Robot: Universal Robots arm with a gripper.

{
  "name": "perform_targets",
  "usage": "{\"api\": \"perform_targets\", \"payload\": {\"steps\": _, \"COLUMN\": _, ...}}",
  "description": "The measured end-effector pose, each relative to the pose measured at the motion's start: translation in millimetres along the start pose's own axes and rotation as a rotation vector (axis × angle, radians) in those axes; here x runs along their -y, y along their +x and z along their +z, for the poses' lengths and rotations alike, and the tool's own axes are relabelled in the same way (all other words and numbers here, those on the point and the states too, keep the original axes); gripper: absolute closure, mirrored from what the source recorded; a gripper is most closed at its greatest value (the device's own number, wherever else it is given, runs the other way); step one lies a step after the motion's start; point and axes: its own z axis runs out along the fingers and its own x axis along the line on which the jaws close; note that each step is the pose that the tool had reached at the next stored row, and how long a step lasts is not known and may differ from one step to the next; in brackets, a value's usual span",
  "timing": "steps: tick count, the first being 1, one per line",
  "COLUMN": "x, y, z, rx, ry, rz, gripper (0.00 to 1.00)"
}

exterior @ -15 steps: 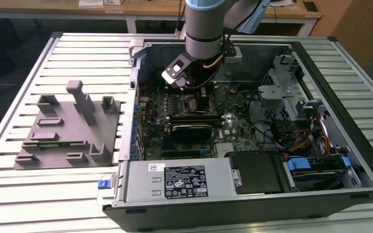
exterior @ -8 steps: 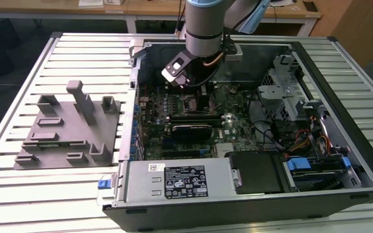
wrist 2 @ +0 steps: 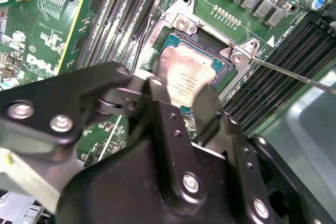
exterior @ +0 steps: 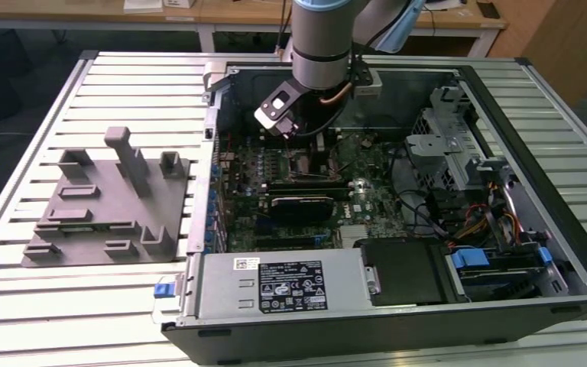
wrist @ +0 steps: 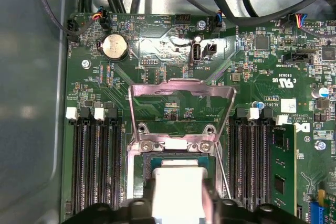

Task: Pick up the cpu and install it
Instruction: 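Place the cpu into insertion slot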

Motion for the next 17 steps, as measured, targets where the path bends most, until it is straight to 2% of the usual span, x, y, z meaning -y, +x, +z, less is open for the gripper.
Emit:
{"api": "perform_targets", "payload": {"steps": 1, "x": 0.0, "y": 0.0, "z": 0.0, "rx": 0.0000, "ry": 0.0000, "rz": 0.000, "gripper": 0.58}}
{"api": "perform_targets", "payload": {"steps": 4, "x": 0.0, "y": 0.0, "z": -0.2, "rx": 0.0000, "ry": 0.0000, "rz": 0.000, "gripper": 0.64}}
{"api": "perform_targets", "payload": {"steps": 7, "x": 0.0, "y": 0.0, "z": -0.3, "rx": 0.0000, "ry": 0.0000, "rz": 0.000, "gripper": 0.82}}
{"api": "perform_targets", "payload": {"steps": 8, "x": 0.0, "y": 0.0, "z": -0.4, "rx": 0.0000, "ry": 0.0000, "rz": 0.000, "gripper": 0.82}}
{"api": "perform_targets", "payload": {"steps": 9, "x": 0.0, "y": 0.0, "z": -0.4, "rx": 0.0000, "ry": 0.0000, "rz": 0.000, "gripper": 0.87}}
{"api": "perform_targets", "payload": {"steps": 17, "x": 0.0, "y": 0.0, "z": -0.8, "rx": 0.0000, "ry": 0.0000, "rz": 0.000, "gripper": 0.89}}
